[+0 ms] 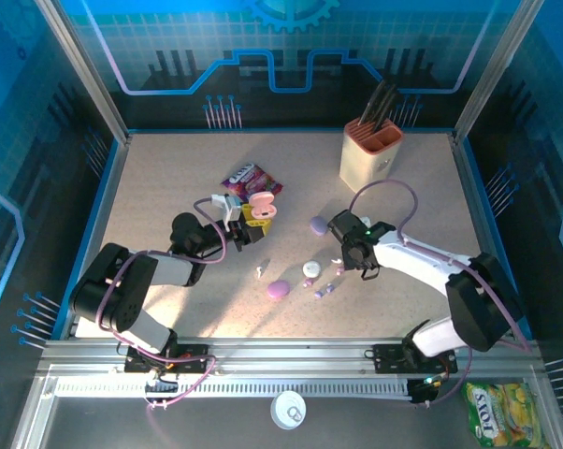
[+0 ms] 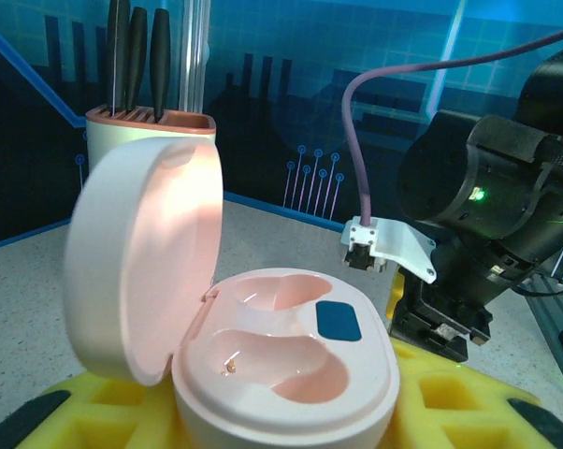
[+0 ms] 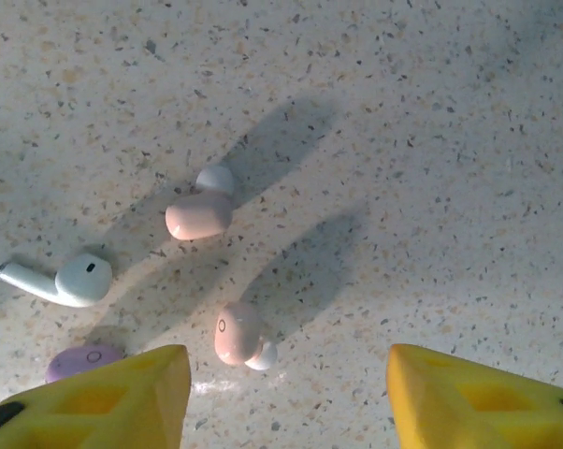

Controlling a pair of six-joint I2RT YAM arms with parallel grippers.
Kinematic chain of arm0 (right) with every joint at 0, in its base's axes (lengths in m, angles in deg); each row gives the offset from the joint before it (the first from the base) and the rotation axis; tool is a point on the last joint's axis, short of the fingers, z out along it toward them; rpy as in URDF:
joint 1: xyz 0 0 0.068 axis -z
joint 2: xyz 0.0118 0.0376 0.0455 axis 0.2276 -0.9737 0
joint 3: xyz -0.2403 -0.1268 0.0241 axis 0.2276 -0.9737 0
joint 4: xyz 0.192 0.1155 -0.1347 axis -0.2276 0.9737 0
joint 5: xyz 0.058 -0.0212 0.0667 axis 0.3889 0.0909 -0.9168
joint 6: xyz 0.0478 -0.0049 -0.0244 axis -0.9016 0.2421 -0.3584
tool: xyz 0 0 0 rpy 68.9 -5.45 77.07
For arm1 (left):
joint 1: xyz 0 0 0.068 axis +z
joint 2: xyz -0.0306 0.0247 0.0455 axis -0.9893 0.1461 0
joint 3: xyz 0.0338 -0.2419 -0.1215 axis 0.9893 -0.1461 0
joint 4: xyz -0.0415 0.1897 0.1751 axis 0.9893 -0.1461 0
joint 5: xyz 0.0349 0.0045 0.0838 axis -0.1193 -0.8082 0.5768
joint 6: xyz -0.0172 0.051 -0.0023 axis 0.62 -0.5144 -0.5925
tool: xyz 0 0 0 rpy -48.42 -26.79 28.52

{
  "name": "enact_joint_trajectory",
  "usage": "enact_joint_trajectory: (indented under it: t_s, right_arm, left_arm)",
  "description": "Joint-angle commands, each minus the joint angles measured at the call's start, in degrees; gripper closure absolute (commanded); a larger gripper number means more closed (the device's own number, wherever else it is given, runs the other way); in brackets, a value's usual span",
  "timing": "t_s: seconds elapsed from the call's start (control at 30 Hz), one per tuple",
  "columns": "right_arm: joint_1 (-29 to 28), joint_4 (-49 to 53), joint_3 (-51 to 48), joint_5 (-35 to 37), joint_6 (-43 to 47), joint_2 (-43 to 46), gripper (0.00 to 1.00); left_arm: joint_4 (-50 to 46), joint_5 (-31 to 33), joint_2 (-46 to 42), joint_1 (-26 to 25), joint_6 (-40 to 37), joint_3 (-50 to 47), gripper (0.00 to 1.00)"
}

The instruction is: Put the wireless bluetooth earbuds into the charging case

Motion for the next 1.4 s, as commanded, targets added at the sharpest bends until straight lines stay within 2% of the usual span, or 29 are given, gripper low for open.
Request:
enact_joint_trajectory:
  t_s: [0.0,0.2,0.3,0.5,0.83,0.97,1.1,1.23,1.37]
  right_arm:
    - [-0.1,2.8,3.4,1.5,-1.0,-3.5,0.48]
    - [-1.3,3.2,5.4,1.9,-1.3,-8.1,0.55]
    - [-2.1,3.5,5.8,2.4,-2.2,-9.8,0.65]
    - [-3.0,4.1,6.0,3.8,-4.5,-12.8,0.71]
    - [-3.5,4.5,6.8,3.8,-4.5,-15.7,0.73]
    - [-3.4,4.9,6.3,3.3,-4.8,-15.8,0.78]
    - [-3.2,5.5,6.3,2.2,-5.4,-15.4,0.79]
    - [-3.2,5.4,6.6,1.5,-5.2,-12.6,0.78]
    - [-2.5,3.2,6.5,-2.3,-4.2,-5.1,0.75]
  left_arm:
    - [1.9,-0.6,-1.6,0.9,-1.6,-0.6,0.61]
    - [2.0,-0.8,-2.0,1.0,-1.7,-1.0,0.61]
    - [1.9,-0.8,-2.2,1.2,-1.7,-1.1,0.61]
    - [1.9,-1.2,-2.3,1.3,-1.4,-1.1,0.61]
    - [1.9,-1.5,-1.8,1.3,-1.4,-1.0,0.60]
    - [1.9,-1.6,-1.8,1.3,-1.3,-0.8,0.60]
    - [1.9,-1.9,-1.8,1.3,-1.2,-0.8,0.60]
    - [1.9,-2.1,-1.7,1.3,-1.0,-0.7,0.61]
    - [2.0,-2.1,-1.7,1.2,-0.9,-0.8,0.61]
